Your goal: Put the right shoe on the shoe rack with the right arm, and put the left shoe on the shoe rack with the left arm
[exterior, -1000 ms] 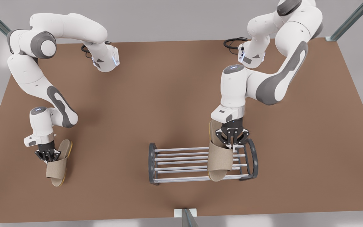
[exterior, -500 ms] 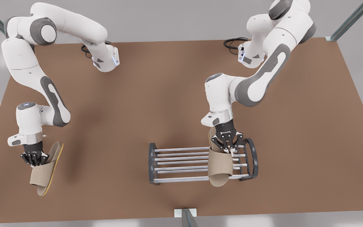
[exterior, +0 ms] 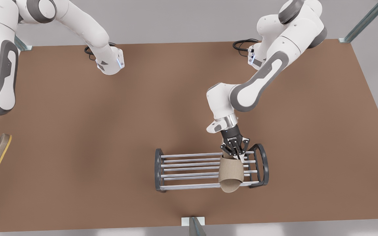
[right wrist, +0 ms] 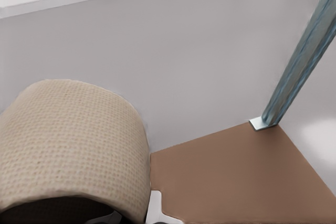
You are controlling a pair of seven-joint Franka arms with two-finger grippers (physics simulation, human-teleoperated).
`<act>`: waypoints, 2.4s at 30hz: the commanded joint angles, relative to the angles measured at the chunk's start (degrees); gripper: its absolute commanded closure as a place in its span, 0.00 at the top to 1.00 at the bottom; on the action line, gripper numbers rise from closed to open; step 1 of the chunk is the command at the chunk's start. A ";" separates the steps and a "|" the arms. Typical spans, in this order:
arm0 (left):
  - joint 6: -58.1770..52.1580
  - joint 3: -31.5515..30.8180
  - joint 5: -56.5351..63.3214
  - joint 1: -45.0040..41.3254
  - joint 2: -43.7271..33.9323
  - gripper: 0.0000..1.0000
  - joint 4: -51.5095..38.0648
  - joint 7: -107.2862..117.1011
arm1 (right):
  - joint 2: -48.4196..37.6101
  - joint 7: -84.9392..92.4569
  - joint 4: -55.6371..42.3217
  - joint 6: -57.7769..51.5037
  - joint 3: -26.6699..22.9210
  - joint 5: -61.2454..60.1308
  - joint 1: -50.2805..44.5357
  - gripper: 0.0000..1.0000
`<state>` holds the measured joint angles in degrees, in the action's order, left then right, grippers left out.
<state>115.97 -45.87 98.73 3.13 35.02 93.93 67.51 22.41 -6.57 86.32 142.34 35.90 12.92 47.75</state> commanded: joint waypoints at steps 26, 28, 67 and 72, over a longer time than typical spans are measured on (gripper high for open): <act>-4.09 -0.18 3.23 1.26 -0.74 1.00 5.30 9.39 | 6.50 -36.31 -23.56 -33.35 -19.37 8.96 -52.41 0.21; -4.18 -0.18 3.23 1.09 -0.92 1.00 5.30 9.22 | 8.44 -41.24 -24.00 -33.27 -22.80 9.05 -58.38 0.21; -35.99 -29.19 -63.30 36.15 -2.24 1.00 -18.43 -39.47 | 26.37 -63.83 -32.88 -2.15 -43.11 8.96 -84.49 0.21; -43.03 39.01 -97.57 -7.96 -10.32 1.00 -28.37 -61.44 | 26.81 -63.30 -32.79 -2.86 -43.19 8.96 -85.28 0.21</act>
<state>77.26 -18.74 19.44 1.38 26.22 66.30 43.08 49.37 -63.34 53.55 135.78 -7.23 21.56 -37.47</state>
